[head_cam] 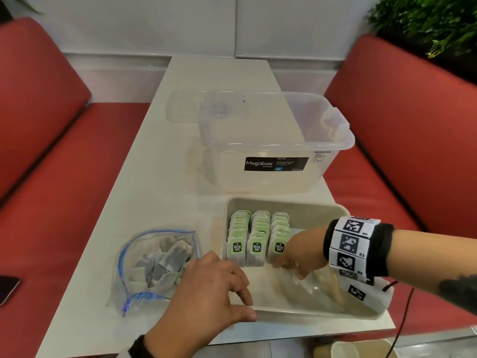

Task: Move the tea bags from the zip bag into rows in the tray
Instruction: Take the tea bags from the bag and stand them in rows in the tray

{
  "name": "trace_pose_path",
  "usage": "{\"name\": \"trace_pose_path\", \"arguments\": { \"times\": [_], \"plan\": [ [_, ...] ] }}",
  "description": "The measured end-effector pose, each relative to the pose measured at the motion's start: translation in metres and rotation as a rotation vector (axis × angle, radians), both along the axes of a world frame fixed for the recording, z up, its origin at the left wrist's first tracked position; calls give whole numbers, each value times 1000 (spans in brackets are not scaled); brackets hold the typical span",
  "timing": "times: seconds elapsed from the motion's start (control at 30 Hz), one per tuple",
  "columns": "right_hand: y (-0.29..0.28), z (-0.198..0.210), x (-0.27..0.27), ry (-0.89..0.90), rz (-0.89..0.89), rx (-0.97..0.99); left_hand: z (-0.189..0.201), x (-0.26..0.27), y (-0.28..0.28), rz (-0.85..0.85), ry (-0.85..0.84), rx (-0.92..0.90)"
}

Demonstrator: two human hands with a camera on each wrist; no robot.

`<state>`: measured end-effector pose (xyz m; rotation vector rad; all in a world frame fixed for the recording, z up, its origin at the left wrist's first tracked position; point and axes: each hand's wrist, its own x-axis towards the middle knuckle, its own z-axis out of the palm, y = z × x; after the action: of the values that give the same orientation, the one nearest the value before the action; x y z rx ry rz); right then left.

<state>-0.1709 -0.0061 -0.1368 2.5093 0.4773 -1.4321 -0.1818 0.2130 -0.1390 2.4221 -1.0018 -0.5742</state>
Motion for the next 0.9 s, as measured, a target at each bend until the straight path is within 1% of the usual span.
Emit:
{"name": "trace_pose_path", "arguments": {
  "times": [0.1,0.23,0.3,0.33,0.4,0.47,0.5,0.53,0.6,0.7,0.73,0.8,0.83,0.9],
  "plan": [
    [-2,0,5,4,-10,12,-1,0,1,1,0,-10],
    [-8,1,9,42,-72,61,-3,1,1,-7,-25,-2],
    [-9,2,8,42,-112,85,-5,2,4,-4,-27,-50],
    [-9,4,7,40,-133,93,-7,4,7,21,-22,-109],
    [-7,12,4,28,-172,105,-9,10,19,147,-38,-269],
    [-4,24,2,-16,-203,99,-9,22,38,342,-217,-394],
    [-1,33,2,-56,-216,91,-8,28,50,442,-319,-407],
    [2,41,2,-104,-228,91,-8,35,62,524,-399,-382],
    [10,58,4,-220,-273,146,-10,43,84,615,-461,-256],
    [33,79,3,-456,-310,302,-21,45,105,645,-334,-39],
    [47,84,1,-521,-329,378,-27,44,110,642,-285,1],
    [83,86,-4,-608,-376,569,-36,43,116,620,-198,-11],
    [103,81,-5,-643,-383,650,-37,42,118,611,-182,-38],
    [145,59,-4,-685,-404,747,-37,40,118,601,-184,-82]
  ]
}}
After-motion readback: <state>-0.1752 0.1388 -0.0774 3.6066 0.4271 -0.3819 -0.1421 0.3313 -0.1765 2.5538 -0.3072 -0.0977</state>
